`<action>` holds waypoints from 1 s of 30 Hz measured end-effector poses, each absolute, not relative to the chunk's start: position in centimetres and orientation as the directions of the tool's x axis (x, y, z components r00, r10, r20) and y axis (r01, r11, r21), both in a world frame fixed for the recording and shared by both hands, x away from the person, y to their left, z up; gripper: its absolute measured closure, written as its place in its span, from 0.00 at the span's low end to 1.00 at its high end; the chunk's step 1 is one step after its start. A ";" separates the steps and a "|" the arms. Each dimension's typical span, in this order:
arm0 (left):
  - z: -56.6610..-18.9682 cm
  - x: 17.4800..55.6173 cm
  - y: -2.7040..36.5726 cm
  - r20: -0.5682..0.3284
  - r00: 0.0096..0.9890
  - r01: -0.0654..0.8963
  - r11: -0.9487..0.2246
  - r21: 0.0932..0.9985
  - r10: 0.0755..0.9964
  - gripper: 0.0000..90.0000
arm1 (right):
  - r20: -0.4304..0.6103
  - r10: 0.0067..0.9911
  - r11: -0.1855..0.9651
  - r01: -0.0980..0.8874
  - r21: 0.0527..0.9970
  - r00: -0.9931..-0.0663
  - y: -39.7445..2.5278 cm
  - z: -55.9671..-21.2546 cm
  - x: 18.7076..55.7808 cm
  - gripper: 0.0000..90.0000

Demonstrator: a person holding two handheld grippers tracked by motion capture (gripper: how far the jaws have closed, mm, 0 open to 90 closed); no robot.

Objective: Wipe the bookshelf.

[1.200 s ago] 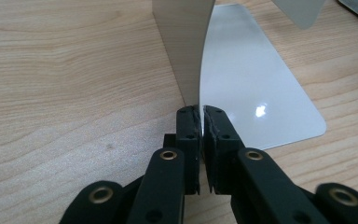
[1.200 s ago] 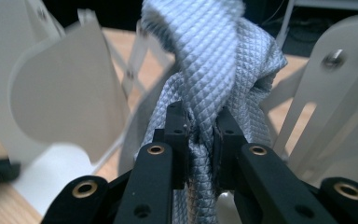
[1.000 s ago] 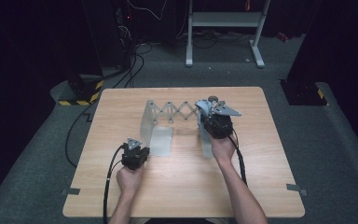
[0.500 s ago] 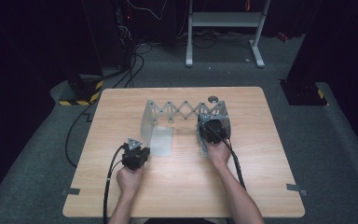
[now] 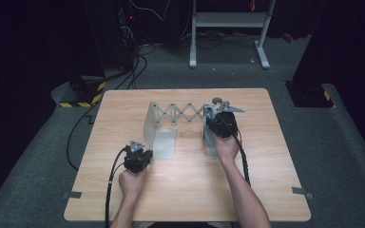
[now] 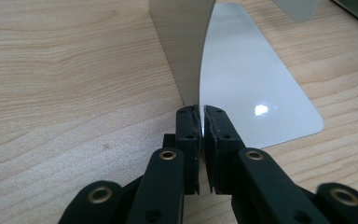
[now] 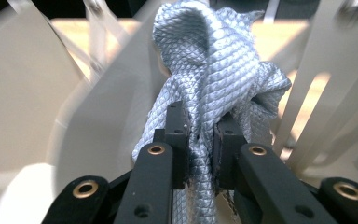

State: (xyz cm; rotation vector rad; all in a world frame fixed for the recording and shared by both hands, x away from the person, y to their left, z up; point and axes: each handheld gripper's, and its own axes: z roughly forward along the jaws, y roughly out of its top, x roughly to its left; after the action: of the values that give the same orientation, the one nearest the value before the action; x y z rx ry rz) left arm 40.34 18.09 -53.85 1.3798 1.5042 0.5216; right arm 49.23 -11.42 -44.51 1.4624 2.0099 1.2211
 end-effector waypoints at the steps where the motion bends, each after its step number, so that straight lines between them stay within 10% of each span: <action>1: -53.8 40.3 18.1 -0.369 0.138 0.495 0.259 0.830 0.919 0.94 | 0.184 0.900 0.080 0.565 0.821 -0.395 -11.5 -43.9 49.2 0.90; 30: -53.8 40.4 18.2 -0.379 0.139 0.494 0.267 0.827 0.915 0.94 | 0.054 0.938 0.195 0.652 0.733 -0.342 -11.6 -48.2 50.5 0.90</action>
State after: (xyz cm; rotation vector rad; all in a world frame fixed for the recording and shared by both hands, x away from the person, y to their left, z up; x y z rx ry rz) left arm 40.37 18.23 -53.84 1.3729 1.5039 0.5113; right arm 50.53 -11.58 -48.16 1.4862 2.0698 0.9517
